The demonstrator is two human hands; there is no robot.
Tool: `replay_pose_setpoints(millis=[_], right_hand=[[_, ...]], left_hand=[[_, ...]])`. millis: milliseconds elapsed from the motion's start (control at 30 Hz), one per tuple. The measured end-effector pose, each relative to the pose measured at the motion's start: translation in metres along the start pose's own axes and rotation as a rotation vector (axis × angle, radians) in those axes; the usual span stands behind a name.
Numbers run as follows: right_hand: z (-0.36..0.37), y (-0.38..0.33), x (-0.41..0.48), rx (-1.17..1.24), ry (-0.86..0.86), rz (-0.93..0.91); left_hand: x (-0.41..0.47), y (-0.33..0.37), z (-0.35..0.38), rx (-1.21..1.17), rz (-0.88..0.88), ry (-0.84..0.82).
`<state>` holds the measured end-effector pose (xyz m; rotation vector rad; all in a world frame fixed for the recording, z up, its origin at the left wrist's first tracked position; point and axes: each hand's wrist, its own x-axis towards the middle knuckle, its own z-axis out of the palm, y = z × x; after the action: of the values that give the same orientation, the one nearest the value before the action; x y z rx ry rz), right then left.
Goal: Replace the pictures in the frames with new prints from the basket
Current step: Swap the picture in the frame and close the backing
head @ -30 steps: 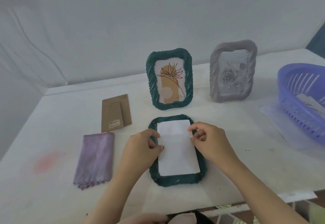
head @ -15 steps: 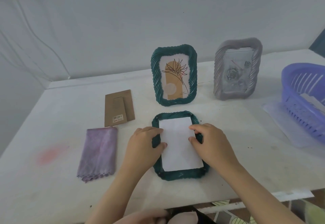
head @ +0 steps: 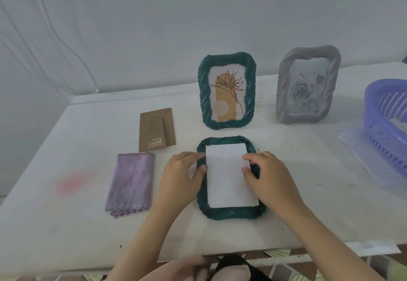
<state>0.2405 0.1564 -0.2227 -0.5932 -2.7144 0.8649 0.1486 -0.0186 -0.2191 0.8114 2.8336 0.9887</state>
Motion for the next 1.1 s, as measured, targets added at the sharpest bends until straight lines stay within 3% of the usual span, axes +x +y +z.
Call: replay_pose_setpoints(millis=[167,400,500,733,1000,1100], right_hand=[[-0.001,0.000,0.000,0.022,0.021,0.004],[0.000,0.000,0.003,0.000,0.040,0.019],[0.003,0.000,0.004,-0.013,0.046,0.012],[0.007,0.001,0.001,-0.048,0.053,0.002],[0.009,0.003,0.000,-0.035,0.071,0.006],[0.009,0.003,0.000,-0.031,0.071,0.000]], left_hand=[[-0.006,-0.039,-0.027,0.029,-0.179,0.280],[0.000,-0.071,-0.054,0.004,-0.358,0.400],[0.023,-0.072,-0.054,0.018,-0.383,0.361],[0.062,-0.055,-0.039,0.325,-0.497,0.197],[0.083,-0.045,-0.043,0.113,-0.755,0.166],[0.087,-0.044,-0.051,-0.013,-0.737,0.136]])
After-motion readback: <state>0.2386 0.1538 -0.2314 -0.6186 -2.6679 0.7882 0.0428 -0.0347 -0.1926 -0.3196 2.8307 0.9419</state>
